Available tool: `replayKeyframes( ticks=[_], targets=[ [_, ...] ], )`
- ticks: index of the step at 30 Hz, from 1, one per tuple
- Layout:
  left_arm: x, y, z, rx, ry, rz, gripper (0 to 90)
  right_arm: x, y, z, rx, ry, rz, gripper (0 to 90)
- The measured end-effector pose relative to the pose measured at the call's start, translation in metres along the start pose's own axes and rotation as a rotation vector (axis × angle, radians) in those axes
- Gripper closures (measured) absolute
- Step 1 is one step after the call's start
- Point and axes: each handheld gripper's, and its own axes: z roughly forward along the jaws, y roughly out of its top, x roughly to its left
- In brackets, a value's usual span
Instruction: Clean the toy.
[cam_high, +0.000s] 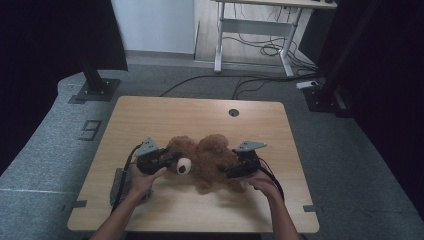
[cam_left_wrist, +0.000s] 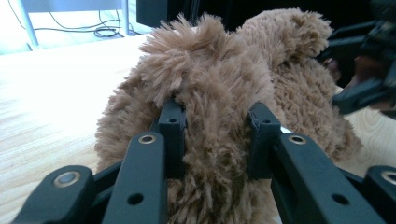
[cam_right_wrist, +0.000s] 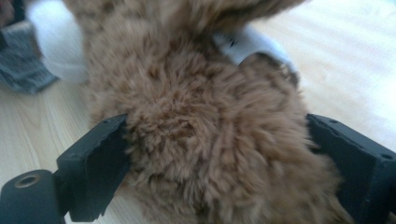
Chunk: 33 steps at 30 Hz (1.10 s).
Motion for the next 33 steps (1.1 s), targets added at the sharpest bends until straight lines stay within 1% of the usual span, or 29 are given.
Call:
replayKeyframes(
  ticks=[1,3,5,6,7,8,9,10,12,14,16,18,20,22,24,26,30,31,33],
  targets=[
    [0.0,0.0,0.0,0.001,0.001,0.001,65.3,0.0,-0.001,0.005,0.024,0.003,0.004,9.8],
    [0.0,-0.001,0.0,0.004,0.001,0.001,65.4,0.0,-0.002,0.01,0.04,0.015,-0.003,14.8],
    [0.001,-0.001,0.0,0.005,0.0,-0.005,65.4,0.002,-0.003,0.012,0.042,0.019,-0.03,27.7],
    [0.001,-0.001,0.0,0.004,0.0,-0.01,65.4,0.004,-0.003,0.011,0.034,0.011,-0.058,36.1],
    [0.002,-0.001,0.001,0.002,-0.001,-0.015,65.4,0.006,-0.003,0.009,0.025,0.006,-0.078,42.5],
    [0.002,-0.001,0.0,0.0,-0.002,-0.017,65.4,0.008,-0.002,0.008,0.012,-0.01,-0.093,49.3],
    [0.002,0.0,0.0,-0.004,-0.002,-0.019,65.4,0.01,-0.001,0.007,0.008,-0.017,-0.104,52.1],
    [0.002,0.0,0.0,-0.009,-0.003,-0.022,65.4,0.013,0.0,0.005,0.003,-0.034,-0.124,55.2],
    [0.002,0.002,-0.001,-0.033,-0.007,-0.036,65.3,0.017,0.003,0.0,-0.015,-0.063,-0.146,59.1],
    [0.002,0.004,-0.003,-0.06,-0.007,-0.041,65.2,0.019,0.006,-0.004,-0.046,-0.09,-0.167,61.3],
    [0.002,0.006,-0.004,-0.078,-0.005,-0.041,65.2,0.022,0.009,-0.008,-0.069,-0.112,-0.19,61.5],
    [0.002,0.008,-0.005,-0.091,-0.004,-0.039,64.8,0.025,0.013,-0.012,-0.1,-0.15,-0.225,61.9],
    [0.001,0.009,-0.005,-0.093,-0.001,-0.033,63.8,0.026,0.013,-0.013,-0.117,-0.17,-0.246,62.4],
    [0.001,0.008,-0.003,-0.082,0.01,-0.021,63.0,0.026,0.011,-0.013,-0.128,-0.191,-0.261,62.8],
    [0.001,0.005,0.001,-0.069,0.015,-0.022,62.6,0.025,0.007,-0.011,-0.132,-0.214,-0.276,63.1],
    [0.001,0.002,0.003,-0.059,0.018,-0.021,62.5,0.025,0.003,-0.009,-0.131,-0.224,-0.275,63.4],
    [0.002,-0.003,0.004,-0.036,0.012,-0.024,60.8,0.028,-0.007,-0.007,-0.122,-0.217,-0.293,63.8],
    [0.003,-0.003,0.002,-0.031,0.009,-0.024,59.4,0.029,-0.008,-0.007,-0.125,-0.215,-0.298,64.0],
    [0.003,-0.001,-0.002,-0.038,0.015,-0.027,53.5,0.033,-0.013,-0.007,-0.131,-0.216,-0.311,64.8]
  ],
)
